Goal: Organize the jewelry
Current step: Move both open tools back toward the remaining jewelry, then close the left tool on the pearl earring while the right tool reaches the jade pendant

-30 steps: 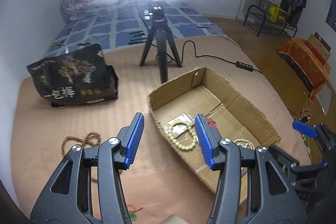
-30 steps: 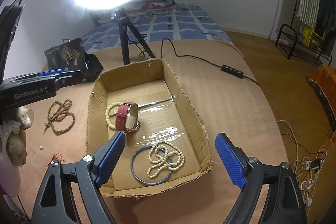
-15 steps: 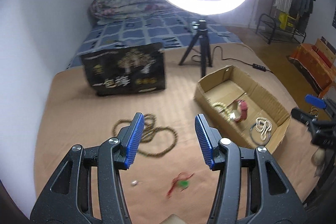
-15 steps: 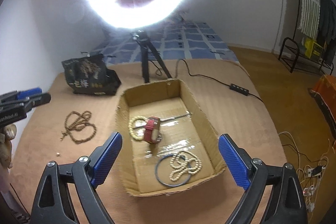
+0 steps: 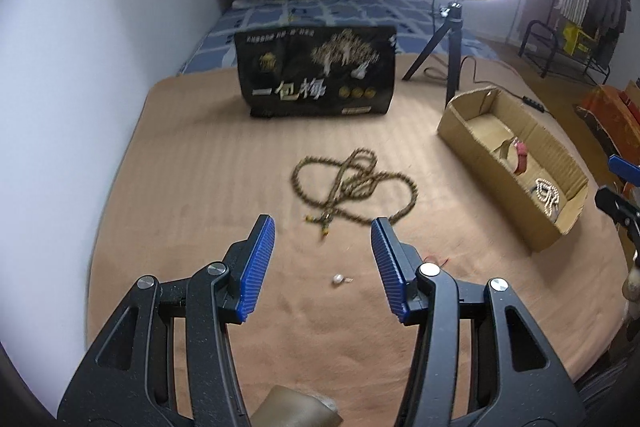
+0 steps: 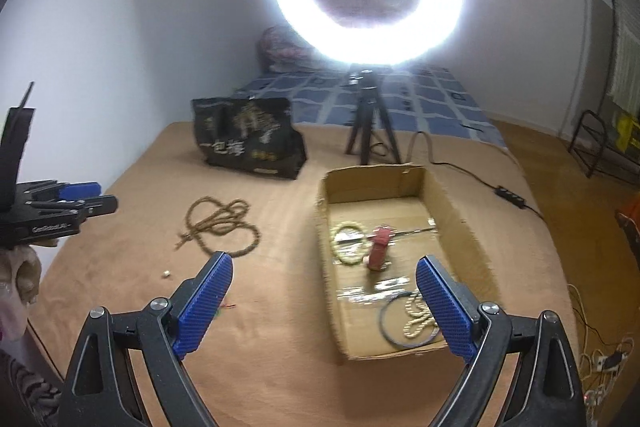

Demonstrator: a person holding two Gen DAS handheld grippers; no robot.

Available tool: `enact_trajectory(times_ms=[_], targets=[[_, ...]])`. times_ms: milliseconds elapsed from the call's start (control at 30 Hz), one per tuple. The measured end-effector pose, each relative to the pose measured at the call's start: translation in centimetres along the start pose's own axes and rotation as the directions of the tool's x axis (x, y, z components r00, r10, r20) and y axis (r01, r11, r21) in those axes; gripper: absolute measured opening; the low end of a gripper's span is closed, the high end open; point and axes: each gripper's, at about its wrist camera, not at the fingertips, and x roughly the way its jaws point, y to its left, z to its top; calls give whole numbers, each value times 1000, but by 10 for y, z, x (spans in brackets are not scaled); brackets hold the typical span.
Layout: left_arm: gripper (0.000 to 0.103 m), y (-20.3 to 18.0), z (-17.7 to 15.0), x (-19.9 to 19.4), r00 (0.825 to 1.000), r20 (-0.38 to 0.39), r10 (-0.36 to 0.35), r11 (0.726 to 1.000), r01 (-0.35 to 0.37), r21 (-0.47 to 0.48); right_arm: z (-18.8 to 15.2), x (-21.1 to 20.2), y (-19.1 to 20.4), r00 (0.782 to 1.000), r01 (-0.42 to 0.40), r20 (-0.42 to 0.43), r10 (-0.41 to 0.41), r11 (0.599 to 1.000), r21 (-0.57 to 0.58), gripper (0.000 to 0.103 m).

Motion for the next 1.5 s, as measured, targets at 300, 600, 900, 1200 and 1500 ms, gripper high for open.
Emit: enact_trajectory(times_ms=[300,600,900,1200,1500], targets=[[52,21,-21,28,995,-84,-57,997,53,-57,-10,28,35,997,-47,-67,44,998,-47,94],[51,14,-39,49,982,-136,-130,991,129,-20,-23,64,57,980,-125,-165,116,991,-46,91],[37,15,-49,78,967,-190,-168,986,167,-21,-35,100,84,954,-194,-254,158,974,-121,77],[31,12,-57,99,957,-218,-192,981,196,-3,-52,132,102,920,-237,-355,165,956,-172,60],[24,12,-61,110,951,-230,-207,978,209,-14,-55,145,106,909,-240,-383,161,956,-168,53]])
